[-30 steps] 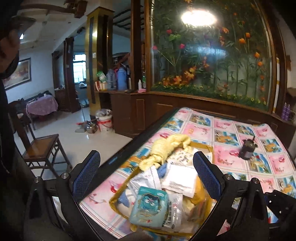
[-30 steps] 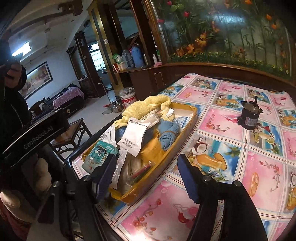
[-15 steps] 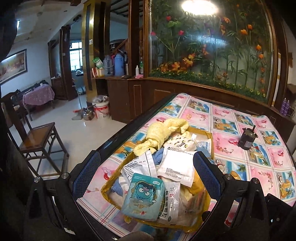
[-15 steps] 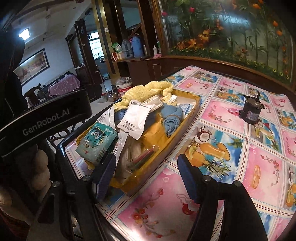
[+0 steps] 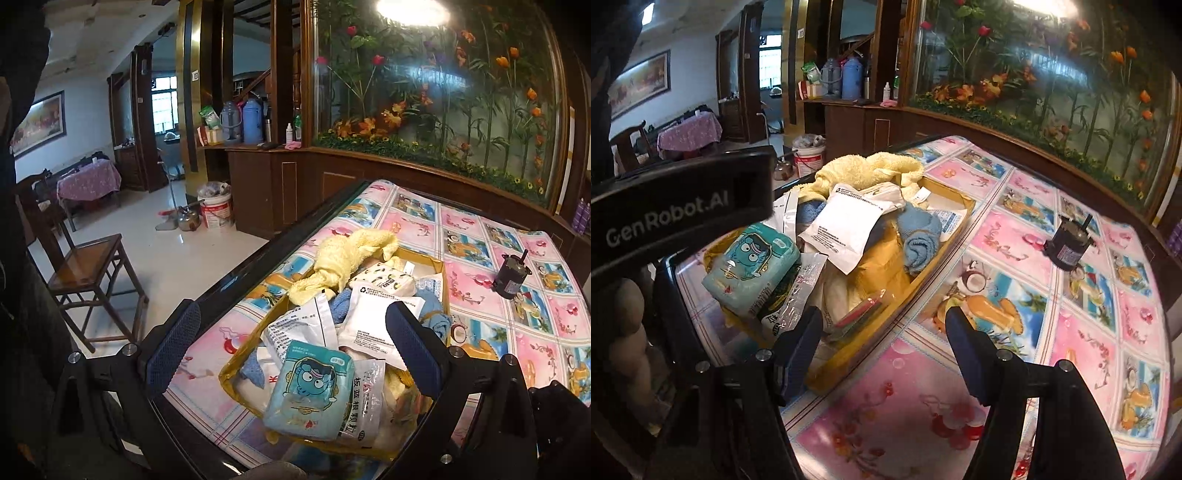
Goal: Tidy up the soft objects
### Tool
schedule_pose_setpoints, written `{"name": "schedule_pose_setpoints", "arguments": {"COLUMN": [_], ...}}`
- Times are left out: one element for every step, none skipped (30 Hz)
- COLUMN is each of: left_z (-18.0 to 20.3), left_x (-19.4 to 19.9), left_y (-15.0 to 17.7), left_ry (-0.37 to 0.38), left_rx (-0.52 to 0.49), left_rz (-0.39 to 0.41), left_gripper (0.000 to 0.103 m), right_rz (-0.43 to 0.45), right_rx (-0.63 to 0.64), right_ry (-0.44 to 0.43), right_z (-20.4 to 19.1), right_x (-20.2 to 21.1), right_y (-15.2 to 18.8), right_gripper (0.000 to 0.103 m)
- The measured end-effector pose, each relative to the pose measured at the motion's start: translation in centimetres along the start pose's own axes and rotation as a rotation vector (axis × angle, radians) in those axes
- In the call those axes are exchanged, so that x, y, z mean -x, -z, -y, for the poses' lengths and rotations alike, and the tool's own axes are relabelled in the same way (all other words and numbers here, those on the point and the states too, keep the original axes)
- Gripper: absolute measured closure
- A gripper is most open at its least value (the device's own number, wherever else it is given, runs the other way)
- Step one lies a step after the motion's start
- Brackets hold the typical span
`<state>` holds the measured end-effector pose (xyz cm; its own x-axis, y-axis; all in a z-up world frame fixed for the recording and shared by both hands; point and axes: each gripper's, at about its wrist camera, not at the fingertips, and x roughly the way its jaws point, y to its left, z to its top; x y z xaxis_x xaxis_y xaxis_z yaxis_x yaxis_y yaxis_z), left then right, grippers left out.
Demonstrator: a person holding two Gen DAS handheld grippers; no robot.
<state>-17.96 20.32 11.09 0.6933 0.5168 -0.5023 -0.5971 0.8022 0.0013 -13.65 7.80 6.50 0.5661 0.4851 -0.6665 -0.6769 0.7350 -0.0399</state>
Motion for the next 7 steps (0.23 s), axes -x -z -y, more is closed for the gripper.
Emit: {"name": "schedule_pose_setpoints", "arguments": {"left_z": [0.0,0.1,0.2,0.4,0.6,0.9,1.3], "left_x": [0.0,0.1,0.2,0.2,0.4,0.5,0.6], "left_y": [0.0,0.1,0.1,0.1,0.1,0.1,0.1], "left_ry": [-0.005,-0.013,-0.02,-0.027,-0.03,-0.025,-0.014], "left_rx": [-0.001,-0.003,-0.006,-0.011,-0.015,-0.017,-0.021], "left_rz": [0.001,0.001,-0.003,-0.007,-0.007,-0.004,-0.003], "left_gripper": [0.001,0.001,0.001,0.001,0.001,0.001,0.001], "right_rz": [-0.009,-0.011,-0.008,-0.004,0.0,0.002,0.003], "right_rx": [-0.017,-0.025,-0.028,-0.031,-0.037,-0.05,-0.068], "right_ry": [-0.016,-0.02,-0.017,-0.011,-0.005,0.0,0.006], "right_z": [0.4,0.7,0.8,1.0,1.3,1.9,2.6], "right_x": [0.0,0.0,0.2,0.3,0.5,0.8,0.9], "right_y": [0.1,0.2,0.3,0.3,0.3,0.4,0.4], "right_gripper": [0.034,0.034,0.034,0.034,0.034,0.034,0.034]}}
